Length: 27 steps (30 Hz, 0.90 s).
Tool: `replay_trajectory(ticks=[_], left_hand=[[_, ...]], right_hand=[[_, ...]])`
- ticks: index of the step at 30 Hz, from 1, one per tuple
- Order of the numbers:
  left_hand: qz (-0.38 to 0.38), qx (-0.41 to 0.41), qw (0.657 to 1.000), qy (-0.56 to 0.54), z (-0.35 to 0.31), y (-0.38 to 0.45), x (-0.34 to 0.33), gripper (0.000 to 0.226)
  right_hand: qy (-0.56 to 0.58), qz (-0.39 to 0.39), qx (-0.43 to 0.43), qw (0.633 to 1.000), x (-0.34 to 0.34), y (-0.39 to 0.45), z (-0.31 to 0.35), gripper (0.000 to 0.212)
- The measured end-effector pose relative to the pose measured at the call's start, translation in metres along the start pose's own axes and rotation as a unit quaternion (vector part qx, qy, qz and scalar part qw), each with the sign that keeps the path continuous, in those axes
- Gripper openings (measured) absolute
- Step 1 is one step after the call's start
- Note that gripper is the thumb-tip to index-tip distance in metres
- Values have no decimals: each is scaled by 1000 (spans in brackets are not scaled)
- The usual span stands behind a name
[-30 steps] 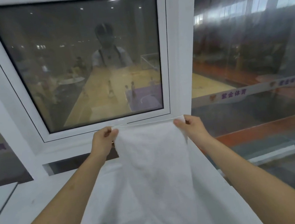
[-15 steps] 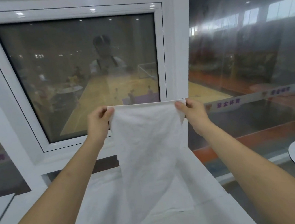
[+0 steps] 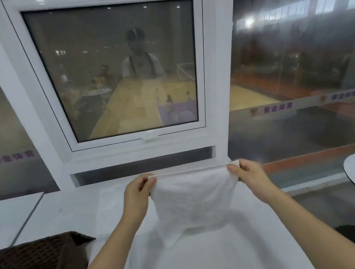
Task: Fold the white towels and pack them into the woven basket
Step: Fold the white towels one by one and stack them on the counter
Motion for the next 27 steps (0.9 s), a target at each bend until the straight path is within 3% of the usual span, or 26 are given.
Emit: replay_trajectory(ticks=[7, 10, 13, 15, 20, 24, 27], left_hand=[[-15, 91, 996, -14, 70, -129, -21, 21], [-21, 117, 993, -21, 84, -179, -31, 24], [-29, 149, 988, -10, 98, -223, -39, 24], [-35, 163, 986, 2, 105, -243, -41, 22], [-34, 183, 982, 33, 127, -265, -48, 19], [-50, 197, 978, 38, 141, -252, -51, 19], [-60, 210, 975, 35, 152, -227, -53, 22]], right_hand=[[-25, 58, -61, 996, 14, -106, -62, 23], [-25, 76, -91, 993, 23, -148, -84, 41], [-18, 94, -109, 989, 30, -187, -94, 20], [-19, 99, -118, 988, 32, -206, -100, 17], [-22, 96, -140, 985, 34, -226, -127, 19], [-27, 91, -142, 985, 28, -212, -150, 44], [-38, 78, -147, 985, 19, -191, -166, 47]])
Point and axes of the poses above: each hand's wrist, its own y-axis towards the middle knuckle, its own x-axis out of the back of the hand, z = x × y, the point moved 6 cm from there along y, towards the middle knuckle, and after that the axes turned 5 degrees about x, right-handed, at the moved point
